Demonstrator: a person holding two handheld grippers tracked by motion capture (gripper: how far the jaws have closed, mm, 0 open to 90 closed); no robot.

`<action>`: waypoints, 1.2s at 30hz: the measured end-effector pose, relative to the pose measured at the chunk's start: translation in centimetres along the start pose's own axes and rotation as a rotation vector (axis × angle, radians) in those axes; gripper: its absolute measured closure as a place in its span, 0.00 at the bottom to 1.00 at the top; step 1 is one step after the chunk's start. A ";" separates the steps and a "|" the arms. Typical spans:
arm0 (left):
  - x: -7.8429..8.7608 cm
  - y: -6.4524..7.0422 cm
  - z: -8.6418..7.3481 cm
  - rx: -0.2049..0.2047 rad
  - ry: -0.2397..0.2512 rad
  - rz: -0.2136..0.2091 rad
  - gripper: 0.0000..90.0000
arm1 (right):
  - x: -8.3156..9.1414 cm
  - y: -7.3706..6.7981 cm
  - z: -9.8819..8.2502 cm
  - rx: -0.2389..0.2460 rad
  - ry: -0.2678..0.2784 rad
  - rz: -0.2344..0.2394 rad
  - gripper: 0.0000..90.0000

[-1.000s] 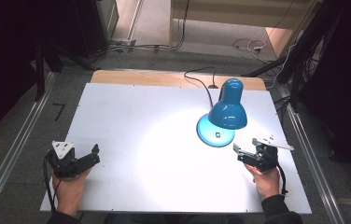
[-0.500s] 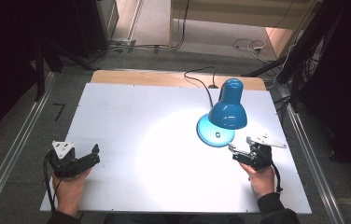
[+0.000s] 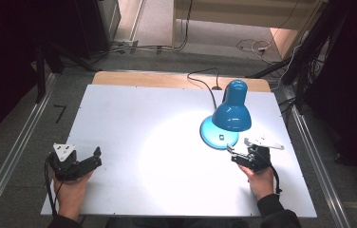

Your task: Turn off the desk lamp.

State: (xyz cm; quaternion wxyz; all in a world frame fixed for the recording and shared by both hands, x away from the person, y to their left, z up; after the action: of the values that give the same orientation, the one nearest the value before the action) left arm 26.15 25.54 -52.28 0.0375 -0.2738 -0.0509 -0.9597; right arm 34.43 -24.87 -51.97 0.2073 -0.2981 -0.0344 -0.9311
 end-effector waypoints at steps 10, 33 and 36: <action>-0.1 -0.1 -0.1 0.011 -0.003 -0.003 0.05 | -0.9 -1.1 0.2 0.037 0.056 0.010 0.61; -0.1 -0.1 -0.1 0.016 -0.009 -0.004 0.06 | -3.1 -1.4 0.7 -0.041 0.066 0.072 0.97; -0.1 -0.1 -0.1 0.014 -0.010 -0.005 0.06 | -3.3 -1.5 0.8 -0.042 0.068 0.071 0.97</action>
State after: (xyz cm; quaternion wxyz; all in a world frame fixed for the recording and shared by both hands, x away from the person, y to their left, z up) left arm 26.19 25.65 -52.47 0.0366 -0.2784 -0.0587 -0.9580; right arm 36.66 -22.20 -53.11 0.2351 -0.2717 0.0026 -0.9332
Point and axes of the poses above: each handheld gripper's, and its own axes: x roughly backward along the jaws, z roughly out of its top, y roughly to its right, the point moved 5 cm from there along -x, roughly forward along the jaws, and after that the axes turned 1 degree about -y, right-handed, at the moved point
